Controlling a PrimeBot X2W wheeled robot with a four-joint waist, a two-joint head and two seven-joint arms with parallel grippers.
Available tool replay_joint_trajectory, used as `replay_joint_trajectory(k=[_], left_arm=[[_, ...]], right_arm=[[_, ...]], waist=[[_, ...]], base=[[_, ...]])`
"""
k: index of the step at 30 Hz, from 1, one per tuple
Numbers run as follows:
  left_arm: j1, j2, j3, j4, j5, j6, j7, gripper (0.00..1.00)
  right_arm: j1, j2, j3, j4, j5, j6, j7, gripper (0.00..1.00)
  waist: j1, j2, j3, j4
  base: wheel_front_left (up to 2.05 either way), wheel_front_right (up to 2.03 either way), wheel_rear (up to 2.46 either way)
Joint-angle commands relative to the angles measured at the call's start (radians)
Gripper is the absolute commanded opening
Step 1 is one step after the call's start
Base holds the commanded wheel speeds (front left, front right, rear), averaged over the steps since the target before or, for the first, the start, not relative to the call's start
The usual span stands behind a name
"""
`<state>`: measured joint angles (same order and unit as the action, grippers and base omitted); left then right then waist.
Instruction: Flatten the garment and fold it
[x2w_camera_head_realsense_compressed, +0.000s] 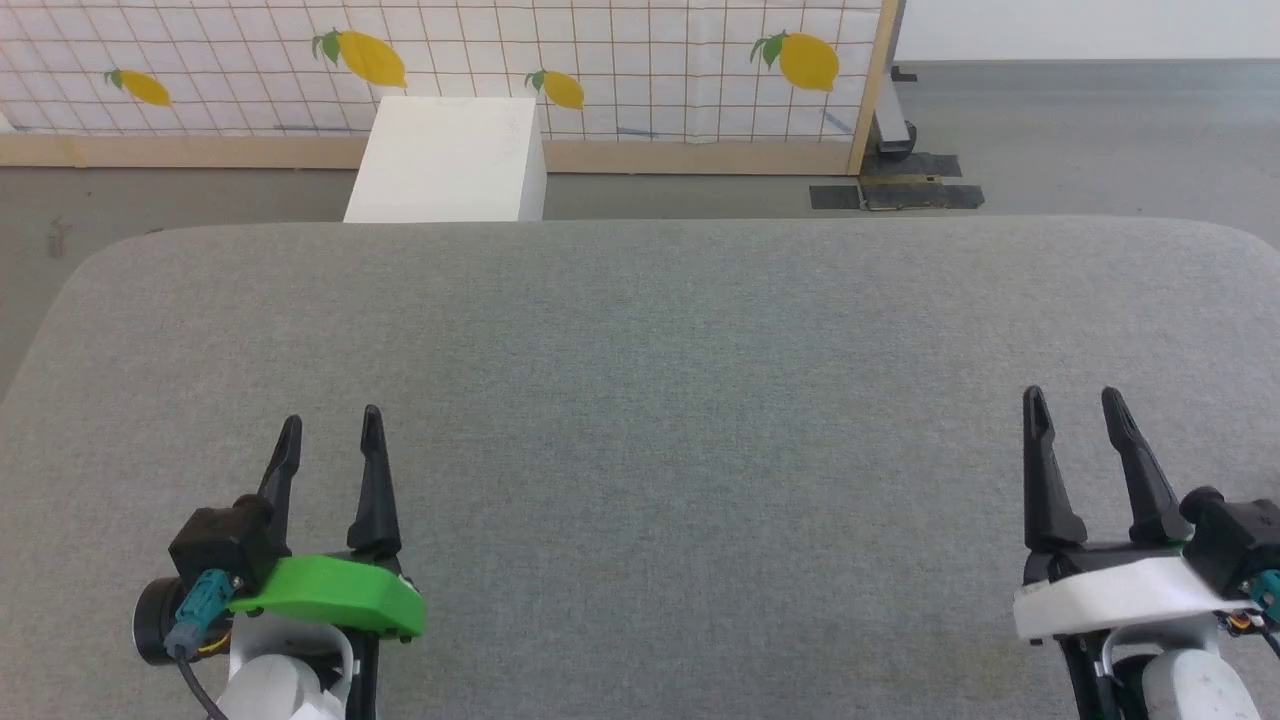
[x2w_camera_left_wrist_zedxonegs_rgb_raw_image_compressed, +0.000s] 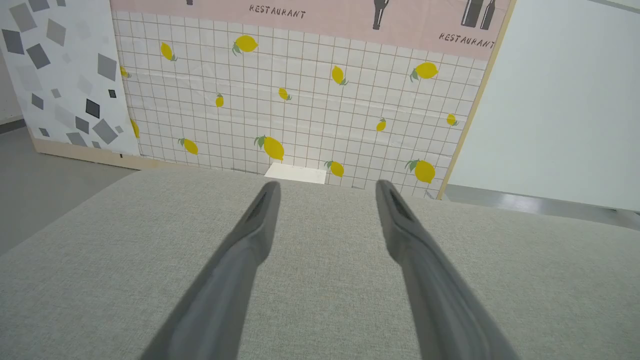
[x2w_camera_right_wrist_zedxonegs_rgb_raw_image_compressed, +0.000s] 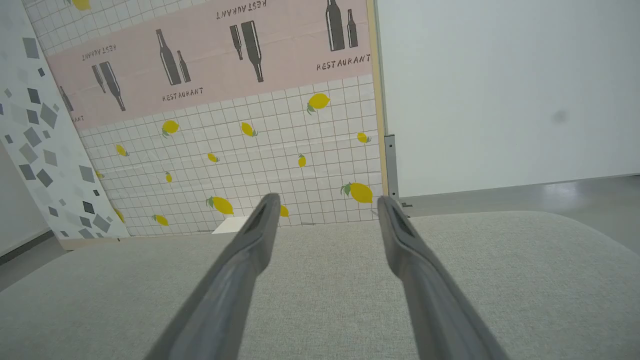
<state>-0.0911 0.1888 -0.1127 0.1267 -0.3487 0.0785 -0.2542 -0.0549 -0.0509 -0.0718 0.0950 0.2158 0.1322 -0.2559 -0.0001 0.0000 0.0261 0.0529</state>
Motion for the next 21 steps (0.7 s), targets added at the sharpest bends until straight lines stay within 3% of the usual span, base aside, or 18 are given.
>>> replay_joint_trajectory(k=[1,12,21], left_arm=[[0.011,-0.008,0.007,0.007,0.006,-0.009,-0.007,1.0],[0.026,-0.062,0.037,0.058,0.047,-0.025,-0.008,1.0],[0.024,-0.073,0.041,0.1,0.077,-0.04,-0.008,1.0]], right_arm=[[0.019,0.001,-0.006,-0.004,0.001,-0.002,-0.006,1.0],[0.073,0.001,0.02,0.007,0.002,-0.002,-0.006,1.0],[0.078,0.001,0.041,0.028,0.006,-0.002,-0.006,1.0]], waist=[[0.0001,0.0,-0.001,0.005],[0.0001,0.0,-0.005,0.01],[0.0001,0.0,-0.01,0.01]], base=[[0.0,0.0,0.0],[0.0,0.0,0.0],[0.0,0.0,0.0]])
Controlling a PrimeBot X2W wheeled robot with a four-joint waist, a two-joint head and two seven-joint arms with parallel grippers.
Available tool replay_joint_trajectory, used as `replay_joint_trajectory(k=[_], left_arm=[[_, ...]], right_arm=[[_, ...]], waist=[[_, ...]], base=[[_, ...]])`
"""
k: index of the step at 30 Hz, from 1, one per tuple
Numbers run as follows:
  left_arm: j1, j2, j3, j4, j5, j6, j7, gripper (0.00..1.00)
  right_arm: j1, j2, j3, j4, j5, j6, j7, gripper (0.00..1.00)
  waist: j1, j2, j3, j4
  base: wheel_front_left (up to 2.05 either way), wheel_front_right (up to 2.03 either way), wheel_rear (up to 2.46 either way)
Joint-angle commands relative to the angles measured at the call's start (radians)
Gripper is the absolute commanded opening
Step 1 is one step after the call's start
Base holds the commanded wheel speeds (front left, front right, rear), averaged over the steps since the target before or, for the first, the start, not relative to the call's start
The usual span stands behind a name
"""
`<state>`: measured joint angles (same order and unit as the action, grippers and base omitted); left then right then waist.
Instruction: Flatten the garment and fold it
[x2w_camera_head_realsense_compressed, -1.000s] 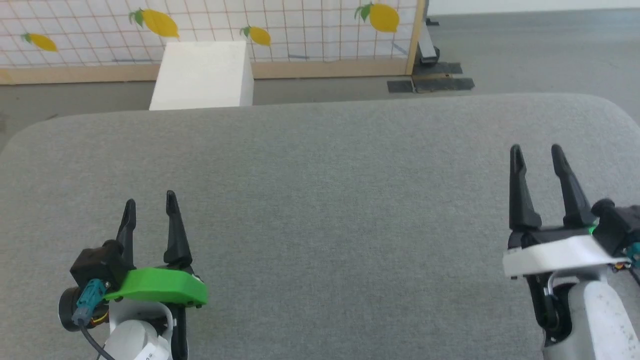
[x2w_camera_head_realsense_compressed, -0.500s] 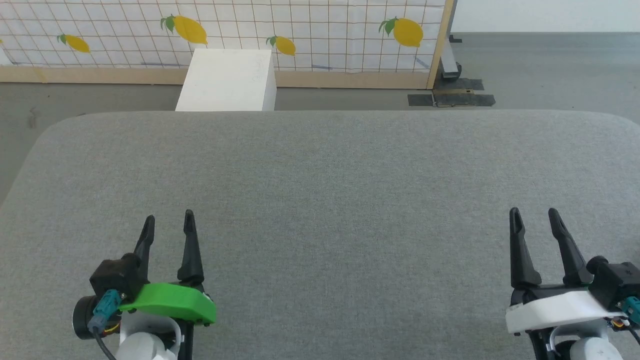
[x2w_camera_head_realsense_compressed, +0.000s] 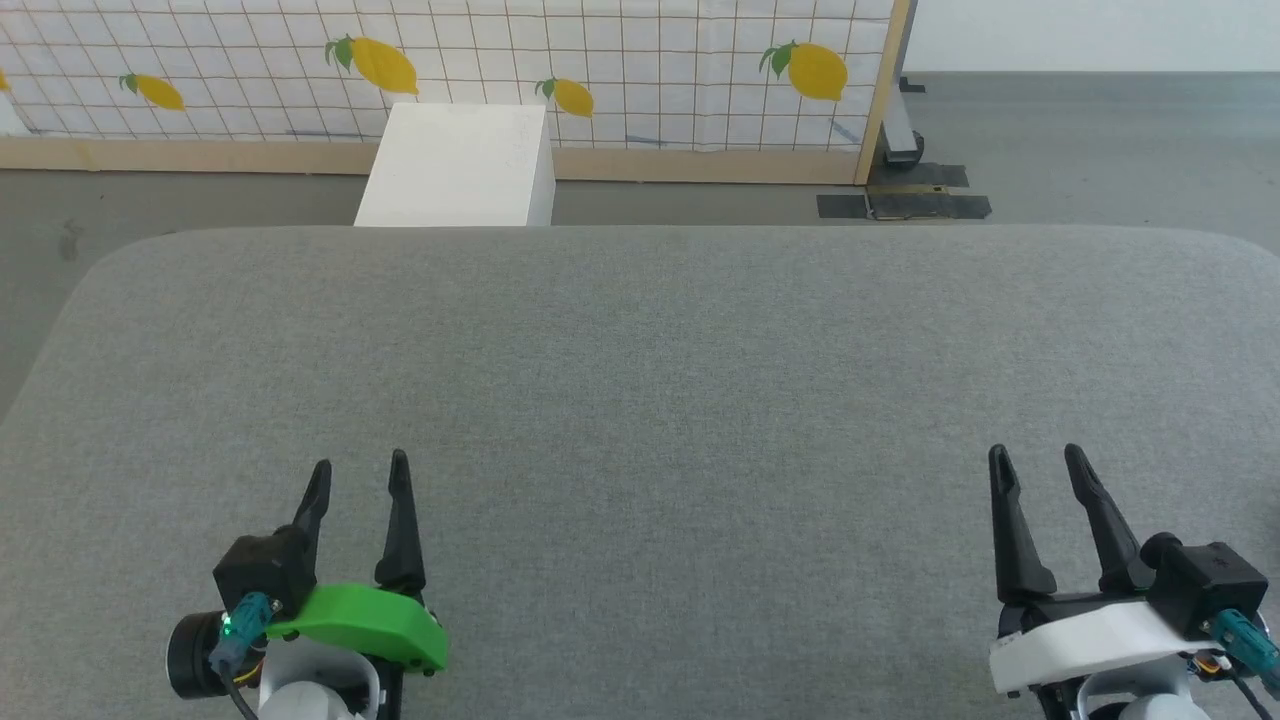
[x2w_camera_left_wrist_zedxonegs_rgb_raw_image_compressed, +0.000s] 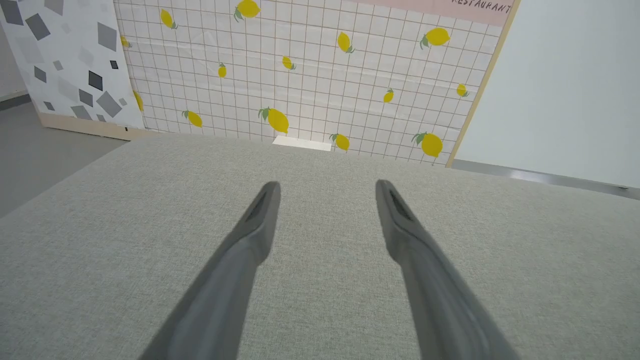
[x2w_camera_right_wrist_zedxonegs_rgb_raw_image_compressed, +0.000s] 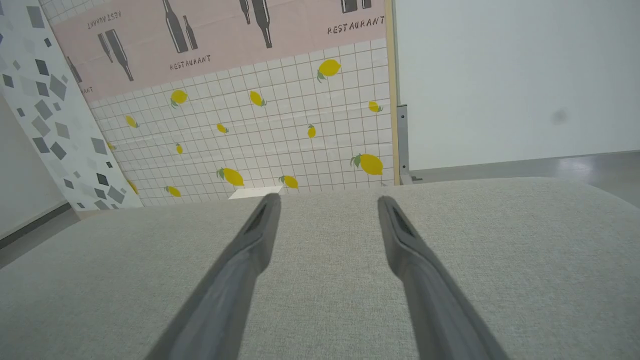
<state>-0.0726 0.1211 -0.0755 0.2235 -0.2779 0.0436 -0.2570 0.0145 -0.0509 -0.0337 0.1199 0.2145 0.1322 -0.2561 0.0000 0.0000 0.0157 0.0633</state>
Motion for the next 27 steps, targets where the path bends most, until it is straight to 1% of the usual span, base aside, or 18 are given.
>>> replay_joint_trajectory(k=[1,5,6,27], left_arm=[[0.004,-0.006,0.005,0.005,0.01,-0.008,-0.005,1.0],[-0.003,-0.007,0.009,0.015,0.027,-0.017,-0.005,1.0],[0.0,-0.001,0.006,0.013,0.016,-0.013,0.0,0.0],[0.009,-0.009,0.012,-0.016,0.046,-0.017,0.032,0.0]], right_arm=[[0.008,0.001,0.005,0.004,0.009,-0.002,-0.006,1.0],[-0.001,0.001,0.011,0.008,0.014,-0.002,-0.006,1.0],[0.0,0.0,0.009,0.006,0.007,0.0,0.0,0.0],[-0.002,0.0,0.01,-0.01,-0.02,0.0,0.032,0.0]], waist=[[0.0,0.0,0.001,-0.002],[0.0,0.0,0.005,-0.007],[0.0,0.0,0.005,-0.007],[0.0,0.0,0.002,-0.014]], base=[[0.0,0.0,0.0],[0.0,0.0,0.0],[0.0,0.0,0.0],[0.0,0.0,0.0]])
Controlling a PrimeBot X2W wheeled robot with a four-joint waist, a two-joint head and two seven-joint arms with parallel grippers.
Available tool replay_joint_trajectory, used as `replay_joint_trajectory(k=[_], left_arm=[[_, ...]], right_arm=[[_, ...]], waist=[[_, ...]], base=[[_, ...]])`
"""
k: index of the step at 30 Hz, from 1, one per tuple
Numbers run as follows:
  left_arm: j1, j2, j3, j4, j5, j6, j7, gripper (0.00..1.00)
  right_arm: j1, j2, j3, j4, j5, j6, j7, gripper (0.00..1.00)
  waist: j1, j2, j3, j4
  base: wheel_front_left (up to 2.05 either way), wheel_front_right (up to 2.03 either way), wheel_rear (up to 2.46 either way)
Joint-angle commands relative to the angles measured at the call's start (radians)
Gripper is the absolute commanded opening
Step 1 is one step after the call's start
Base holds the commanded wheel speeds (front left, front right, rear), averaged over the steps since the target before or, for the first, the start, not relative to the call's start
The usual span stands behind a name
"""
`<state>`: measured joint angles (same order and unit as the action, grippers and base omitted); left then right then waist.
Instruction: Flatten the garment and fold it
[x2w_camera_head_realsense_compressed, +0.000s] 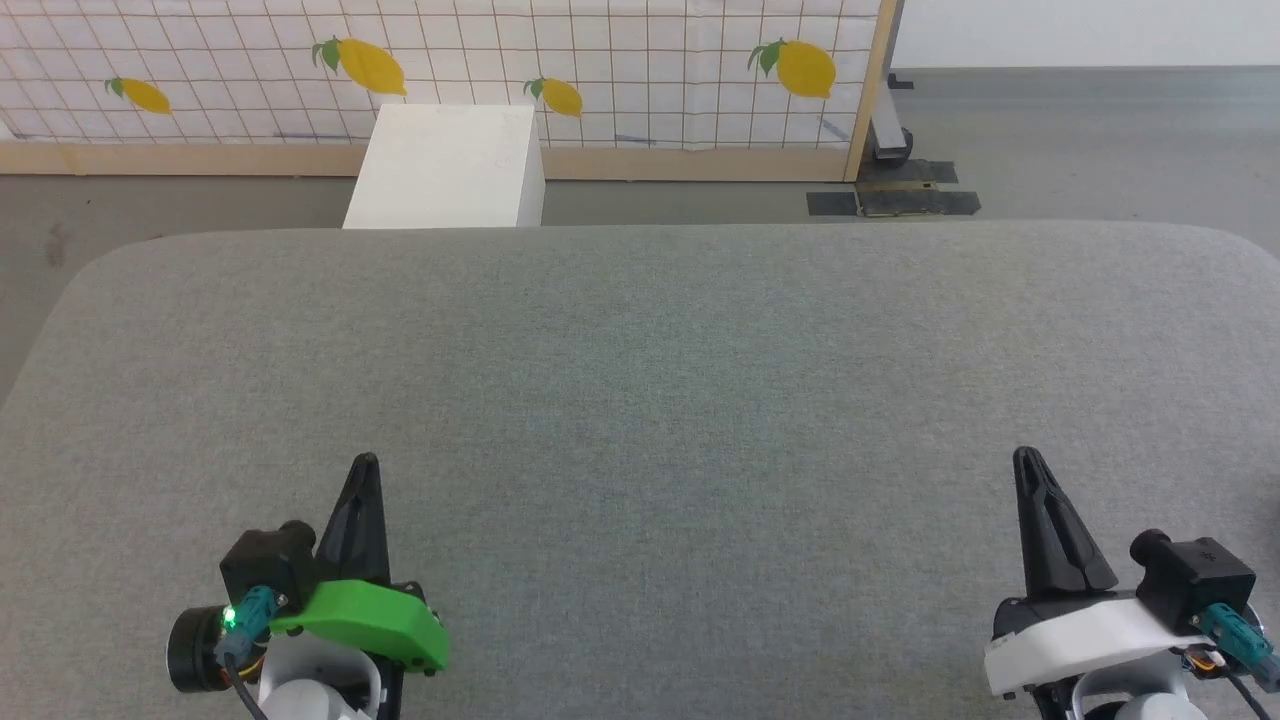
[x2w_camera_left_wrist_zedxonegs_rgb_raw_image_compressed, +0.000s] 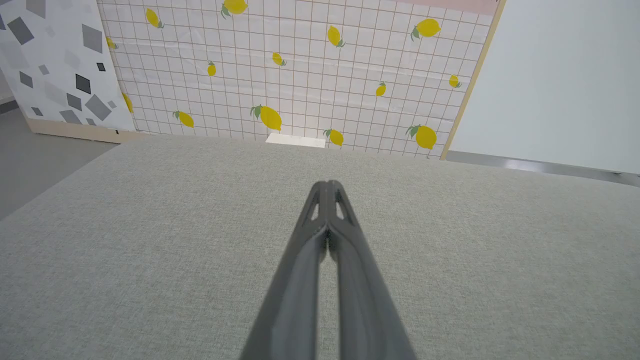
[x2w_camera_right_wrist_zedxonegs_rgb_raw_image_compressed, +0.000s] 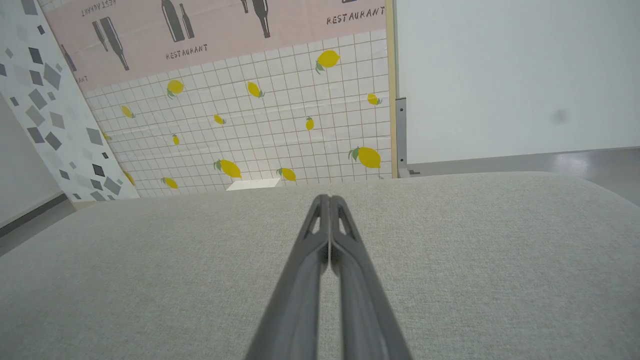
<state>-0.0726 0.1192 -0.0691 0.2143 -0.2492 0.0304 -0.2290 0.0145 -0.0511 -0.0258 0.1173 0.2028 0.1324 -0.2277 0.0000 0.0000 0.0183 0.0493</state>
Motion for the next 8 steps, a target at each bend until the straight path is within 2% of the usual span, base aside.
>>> replay_joint_trajectory(k=[1,8], left_arm=[[0.009,-0.008,0.006,-0.009,0.02,-0.004,0.006,0.0],[0.013,-0.012,0.01,-0.022,0.034,-0.006,0.02,0.0]], right_arm=[[-0.002,0.0,0.003,-0.008,-0.011,0.0,0.006,0.0],[-0.003,0.0,0.004,-0.015,-0.023,0.0,0.02,0.0]], waist=[[0.0,0.0,0.0,-0.001],[0.0,0.0,-0.001,-0.004]], base=[[0.0,0.0,0.0],[0.0,0.0,0.0]])
